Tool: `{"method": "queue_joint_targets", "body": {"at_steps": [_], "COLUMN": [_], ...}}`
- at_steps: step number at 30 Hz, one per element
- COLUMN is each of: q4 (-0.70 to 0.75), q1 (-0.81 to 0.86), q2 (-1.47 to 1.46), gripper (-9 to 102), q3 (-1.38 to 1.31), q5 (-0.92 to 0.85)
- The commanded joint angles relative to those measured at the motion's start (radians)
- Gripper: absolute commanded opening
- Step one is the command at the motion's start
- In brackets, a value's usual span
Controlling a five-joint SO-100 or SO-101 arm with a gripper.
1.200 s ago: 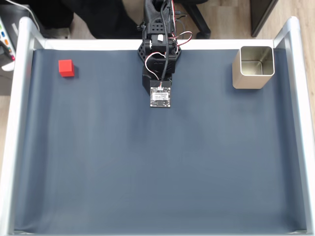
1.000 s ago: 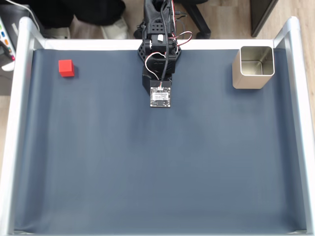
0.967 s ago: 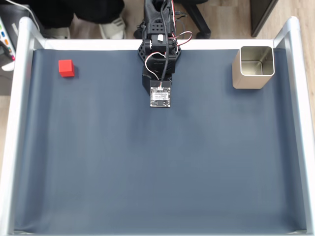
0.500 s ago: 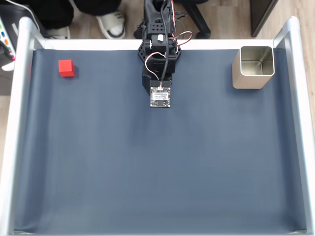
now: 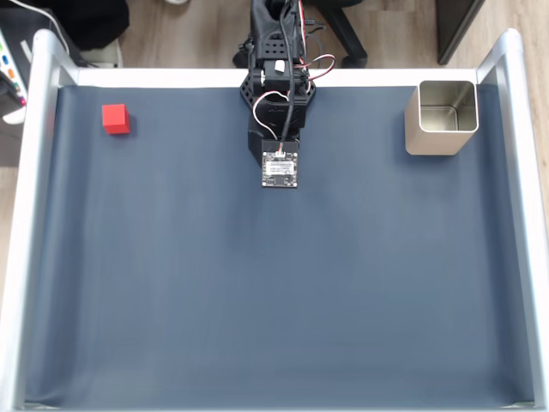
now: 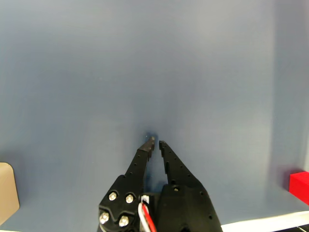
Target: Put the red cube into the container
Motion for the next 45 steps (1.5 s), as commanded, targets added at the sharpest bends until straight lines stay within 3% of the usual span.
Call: {"method": "queue_joint_targets", "body": {"at_steps": [1, 17, 28, 38, 45], "q4": [0.006, -0.038, -0.365, -0.81, -0.807], "q1": [-0.009, -0.011, -0.008, 0.025, 0.1], "q2": [-0.005, -0.003, -0.104, -0.318, -0.548], "gripper": [1, 0, 0, 0, 0], "q3": [-0.005, -0.005, -0.005, -0.06, -0.359], "q5": [0.008, -0.057, -0.041, -0.011, 0.046]}}
